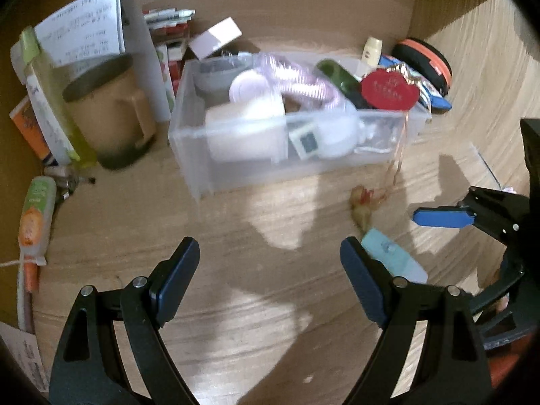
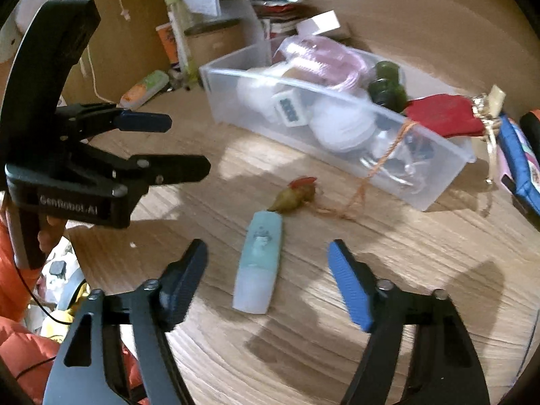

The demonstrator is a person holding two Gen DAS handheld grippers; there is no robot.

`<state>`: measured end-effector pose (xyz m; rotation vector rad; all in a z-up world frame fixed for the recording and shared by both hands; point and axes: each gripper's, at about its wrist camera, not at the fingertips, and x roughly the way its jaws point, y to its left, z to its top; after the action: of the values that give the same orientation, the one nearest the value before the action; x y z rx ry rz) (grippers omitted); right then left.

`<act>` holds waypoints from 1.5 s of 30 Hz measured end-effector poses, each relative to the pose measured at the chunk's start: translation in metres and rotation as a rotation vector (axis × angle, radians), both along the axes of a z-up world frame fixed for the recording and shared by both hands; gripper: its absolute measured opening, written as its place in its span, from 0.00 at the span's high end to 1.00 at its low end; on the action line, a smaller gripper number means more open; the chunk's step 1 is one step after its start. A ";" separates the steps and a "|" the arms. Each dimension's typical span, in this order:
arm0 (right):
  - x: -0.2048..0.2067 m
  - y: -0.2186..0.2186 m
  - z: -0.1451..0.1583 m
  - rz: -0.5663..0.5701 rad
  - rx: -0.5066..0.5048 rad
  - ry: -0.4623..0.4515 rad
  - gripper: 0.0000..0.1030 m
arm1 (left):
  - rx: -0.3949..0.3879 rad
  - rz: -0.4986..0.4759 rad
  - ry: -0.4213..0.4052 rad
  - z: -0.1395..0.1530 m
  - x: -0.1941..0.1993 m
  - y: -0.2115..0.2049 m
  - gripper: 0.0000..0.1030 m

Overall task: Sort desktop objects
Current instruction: 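Grasp the light blue tube with the right tool while the left tool grasps the gourd charm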

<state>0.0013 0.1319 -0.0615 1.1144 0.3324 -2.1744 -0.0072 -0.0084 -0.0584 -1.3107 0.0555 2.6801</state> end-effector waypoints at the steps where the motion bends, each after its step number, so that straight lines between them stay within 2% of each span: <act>1: 0.000 -0.002 -0.003 0.006 0.006 -0.009 0.42 | -0.001 -0.001 -0.007 -0.003 0.001 0.000 0.17; 6: 0.000 -0.007 -0.009 0.026 0.029 -0.022 0.65 | 0.015 -0.016 -0.008 -0.006 0.000 0.003 0.17; 8: -0.002 -0.010 -0.009 0.027 0.034 -0.011 0.68 | 0.019 -0.025 -0.002 -0.005 -0.001 0.007 0.17; 10: -0.003 -0.011 -0.009 0.025 0.038 -0.006 0.78 | 0.023 -0.041 0.002 -0.005 -0.003 0.012 0.17; 15: -0.007 -0.004 -0.010 0.003 0.017 -0.021 0.78 | 0.025 -0.081 -0.012 -0.007 -0.013 0.029 0.17; 21: -0.016 0.039 -0.007 -0.103 -0.029 -0.038 0.78 | -0.002 -0.149 -0.024 -0.011 -0.026 0.059 0.18; 24: -0.020 0.057 -0.003 -0.149 -0.051 -0.040 0.78 | -0.024 -0.174 -0.037 -0.013 -0.034 0.072 0.31; 26: -0.023 0.066 -0.002 -0.171 -0.059 -0.039 0.78 | -0.041 -0.185 -0.048 -0.016 -0.039 0.078 0.32; 28: -0.027 0.073 -0.001 -0.188 -0.064 -0.031 0.78 | -0.054 -0.185 -0.053 -0.022 -0.043 0.085 0.43; 29: -0.028 0.076 0.001 -0.196 -0.070 -0.025 0.78 | -0.051 -0.185 -0.051 -0.022 -0.043 0.085 0.45; 31: -0.030 0.081 0.002 -0.210 -0.092 -0.023 0.78 | -0.045 -0.183 -0.040 -0.021 -0.044 0.087 0.64; 33: -0.033 0.082 0.004 -0.217 -0.117 -0.031 0.78 | -0.046 -0.180 -0.031 -0.021 -0.042 0.087 0.77; 34: -0.036 0.083 0.004 -0.223 -0.127 -0.033 0.78 | -0.049 -0.177 -0.028 -0.022 -0.042 0.086 0.80; 41: -0.030 0.089 0.008 -0.230 -0.145 -0.031 0.78 | -0.022 -0.168 -0.025 -0.019 -0.035 0.080 0.80; 45: -0.031 0.088 0.019 -0.234 -0.152 -0.004 0.78 | 0.010 -0.157 0.002 -0.005 -0.029 0.072 0.80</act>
<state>-0.0301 0.2196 -0.0424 1.1185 0.0335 -2.3556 -0.0365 0.0634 -0.0636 -1.2460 0.1390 2.5467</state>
